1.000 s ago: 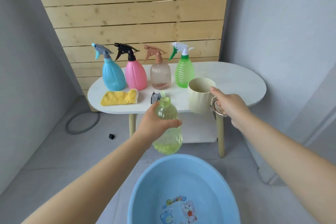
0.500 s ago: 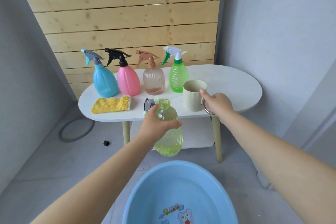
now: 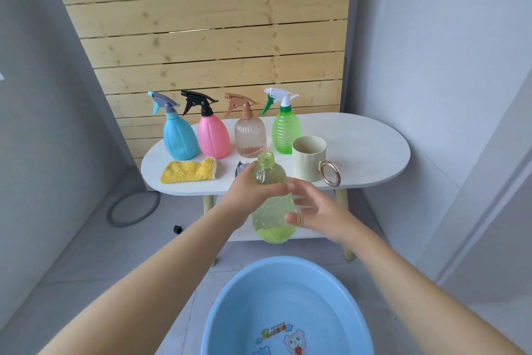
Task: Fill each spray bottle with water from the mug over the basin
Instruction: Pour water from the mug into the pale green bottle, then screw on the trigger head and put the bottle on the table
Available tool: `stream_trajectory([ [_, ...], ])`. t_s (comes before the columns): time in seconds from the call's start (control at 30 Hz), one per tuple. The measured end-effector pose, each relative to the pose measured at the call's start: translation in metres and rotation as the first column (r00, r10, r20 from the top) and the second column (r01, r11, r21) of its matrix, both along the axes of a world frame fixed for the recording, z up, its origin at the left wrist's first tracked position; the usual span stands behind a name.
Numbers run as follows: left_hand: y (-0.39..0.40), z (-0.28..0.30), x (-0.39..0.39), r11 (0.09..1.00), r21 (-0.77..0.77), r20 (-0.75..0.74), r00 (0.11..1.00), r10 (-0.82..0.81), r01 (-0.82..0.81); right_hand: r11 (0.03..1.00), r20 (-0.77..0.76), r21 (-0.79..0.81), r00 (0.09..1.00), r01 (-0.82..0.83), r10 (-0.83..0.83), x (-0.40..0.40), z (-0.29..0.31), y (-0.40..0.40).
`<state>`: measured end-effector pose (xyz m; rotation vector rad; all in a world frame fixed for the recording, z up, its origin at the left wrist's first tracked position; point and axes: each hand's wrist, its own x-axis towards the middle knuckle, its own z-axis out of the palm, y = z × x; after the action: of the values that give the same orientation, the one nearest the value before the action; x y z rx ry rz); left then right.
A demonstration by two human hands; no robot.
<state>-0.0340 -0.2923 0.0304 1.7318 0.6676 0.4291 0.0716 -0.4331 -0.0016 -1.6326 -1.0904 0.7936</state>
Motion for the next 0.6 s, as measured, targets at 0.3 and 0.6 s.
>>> stream_trajectory([
  [0.3, 0.005, -0.009, 0.014, 0.996, 0.081, -0.057, 0.998, -0.035, 0.040, 0.990, 0.016, 0.041, 0.991, 0.132, -0.133, -0.011, -0.025, 0.030],
  [0.6, 0.050, -0.010, 0.011, 0.955, -0.044, -0.011, 0.955, -0.296, 0.295, 0.949, 0.029, 0.072, 0.951, 0.307, -0.309, 0.002, -0.041, 0.054],
])
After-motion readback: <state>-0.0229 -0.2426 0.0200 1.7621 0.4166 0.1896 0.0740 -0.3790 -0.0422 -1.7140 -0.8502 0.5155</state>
